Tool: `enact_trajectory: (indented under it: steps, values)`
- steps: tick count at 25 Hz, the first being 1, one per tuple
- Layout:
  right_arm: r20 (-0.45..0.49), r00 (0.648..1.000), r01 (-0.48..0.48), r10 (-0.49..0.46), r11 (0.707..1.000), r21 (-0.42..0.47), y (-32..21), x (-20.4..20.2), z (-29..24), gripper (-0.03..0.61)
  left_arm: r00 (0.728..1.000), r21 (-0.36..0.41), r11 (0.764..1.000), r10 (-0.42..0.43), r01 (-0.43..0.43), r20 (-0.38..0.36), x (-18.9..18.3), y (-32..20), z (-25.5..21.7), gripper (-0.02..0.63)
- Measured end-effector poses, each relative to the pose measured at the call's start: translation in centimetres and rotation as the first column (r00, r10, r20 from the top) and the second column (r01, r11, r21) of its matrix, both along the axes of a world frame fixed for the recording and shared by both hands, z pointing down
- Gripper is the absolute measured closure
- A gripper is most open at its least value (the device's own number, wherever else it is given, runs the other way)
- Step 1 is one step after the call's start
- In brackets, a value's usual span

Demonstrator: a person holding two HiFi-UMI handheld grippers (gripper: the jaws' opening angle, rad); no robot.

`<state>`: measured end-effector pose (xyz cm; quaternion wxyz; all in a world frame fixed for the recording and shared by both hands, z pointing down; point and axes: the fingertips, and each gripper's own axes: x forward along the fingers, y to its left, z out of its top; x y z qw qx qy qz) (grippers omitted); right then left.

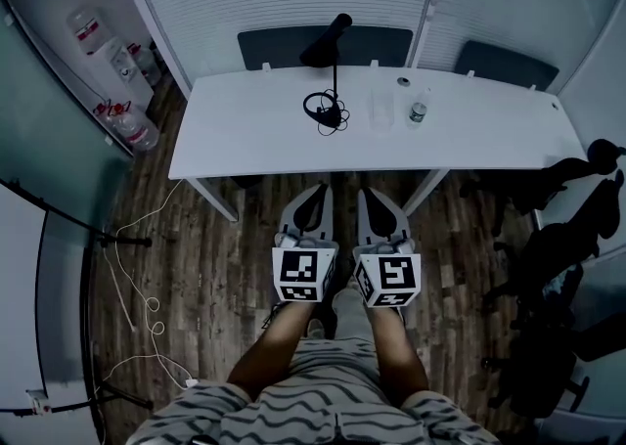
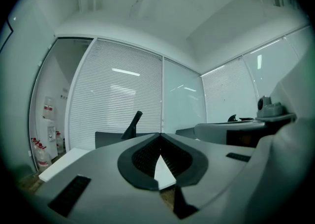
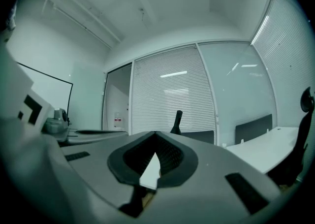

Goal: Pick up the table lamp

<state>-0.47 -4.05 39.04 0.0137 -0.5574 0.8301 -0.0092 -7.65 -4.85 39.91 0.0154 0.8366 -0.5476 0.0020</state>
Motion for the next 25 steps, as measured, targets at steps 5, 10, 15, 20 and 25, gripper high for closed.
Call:
enact_trajectory:
  steps: [5,10,15,20,25]
  values:
    - [0.001,1.000,0.027,-0.027,1.000,0.013,-5.3,1.2,0.8,0.568,1.000,0.011,1.000,-0.020,0.020,0.005,1.5,-4.9,0.9,0.606]
    - [0.005,0.999,0.041,-0.041,0.999,0.009,-11.0,2.7,0.5,0.567,0.999,0.009,0.999,-0.040,0.040,0.000,3.0,-11.0,0.7,0.606]
    - [0.006,0.998,0.056,-0.056,0.998,0.001,-16.0,3.9,1.0,0.567,0.999,0.004,0.998,-0.055,0.055,0.002,4.2,-16.2,0.9,0.606]
    - [0.009,0.997,0.074,-0.074,0.997,0.004,-19.9,5.3,0.9,0.566,0.998,0.008,0.998,-0.069,0.069,0.007,5.7,-19.9,0.7,0.606]
    - [0.017,0.995,0.094,-0.094,0.996,0.002,-23.1,6.8,0.9,0.567,0.996,0.015,0.997,-0.078,0.079,-0.033,7.3,-22.8,0.3,0.606]
